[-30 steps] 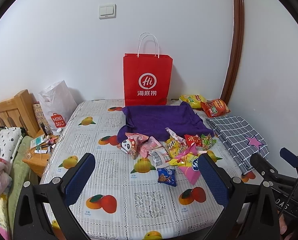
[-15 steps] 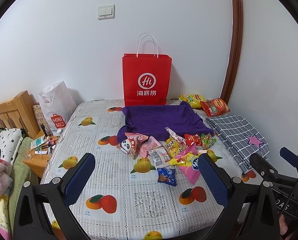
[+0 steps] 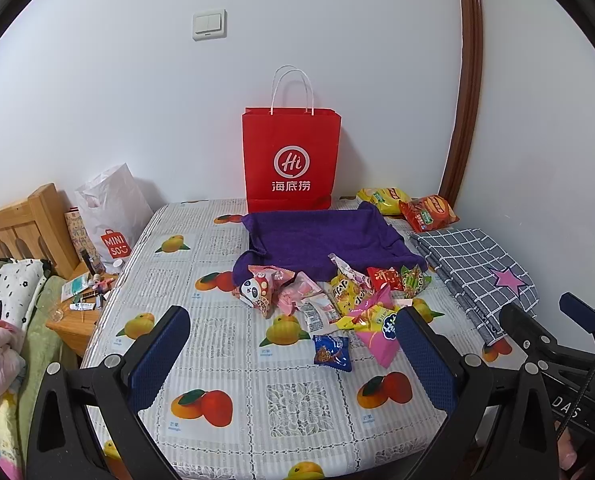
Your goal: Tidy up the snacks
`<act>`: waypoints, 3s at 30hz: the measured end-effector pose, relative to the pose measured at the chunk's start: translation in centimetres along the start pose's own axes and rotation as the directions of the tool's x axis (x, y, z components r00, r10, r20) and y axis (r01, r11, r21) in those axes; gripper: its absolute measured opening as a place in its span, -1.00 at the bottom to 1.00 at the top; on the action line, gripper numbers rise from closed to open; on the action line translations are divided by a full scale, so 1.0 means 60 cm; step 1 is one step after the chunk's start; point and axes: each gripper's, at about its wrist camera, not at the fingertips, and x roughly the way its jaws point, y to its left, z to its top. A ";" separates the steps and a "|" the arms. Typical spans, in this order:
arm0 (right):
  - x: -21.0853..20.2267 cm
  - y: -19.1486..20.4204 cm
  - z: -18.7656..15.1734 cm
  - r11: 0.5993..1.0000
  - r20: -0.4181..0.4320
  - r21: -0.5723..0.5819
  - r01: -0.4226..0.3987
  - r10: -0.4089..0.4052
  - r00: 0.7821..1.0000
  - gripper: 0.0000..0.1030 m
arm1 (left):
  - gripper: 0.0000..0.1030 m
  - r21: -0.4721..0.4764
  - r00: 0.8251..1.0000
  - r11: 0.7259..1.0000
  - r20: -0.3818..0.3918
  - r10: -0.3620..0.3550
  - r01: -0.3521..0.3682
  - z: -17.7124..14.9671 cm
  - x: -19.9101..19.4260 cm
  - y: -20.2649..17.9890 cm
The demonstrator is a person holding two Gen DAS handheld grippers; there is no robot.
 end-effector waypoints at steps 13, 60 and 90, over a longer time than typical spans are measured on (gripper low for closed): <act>-0.003 0.001 -0.001 1.000 -0.001 0.003 -0.003 0.003 1.000 1.00 | 0.99 -0.002 1.000 1.000 -0.003 0.003 -0.003 0.002 0.001 -0.003; 0.066 0.033 0.026 1.000 -0.021 -0.009 -0.015 0.014 1.000 0.99 | 0.99 0.026 0.998 0.999 -0.050 -0.032 0.033 0.025 0.093 -0.001; 0.320 0.074 -0.052 0.992 -0.281 -0.067 -0.107 0.084 0.956 0.70 | 0.91 -0.056 0.959 0.998 -0.282 0.018 -0.035 -0.014 0.325 0.108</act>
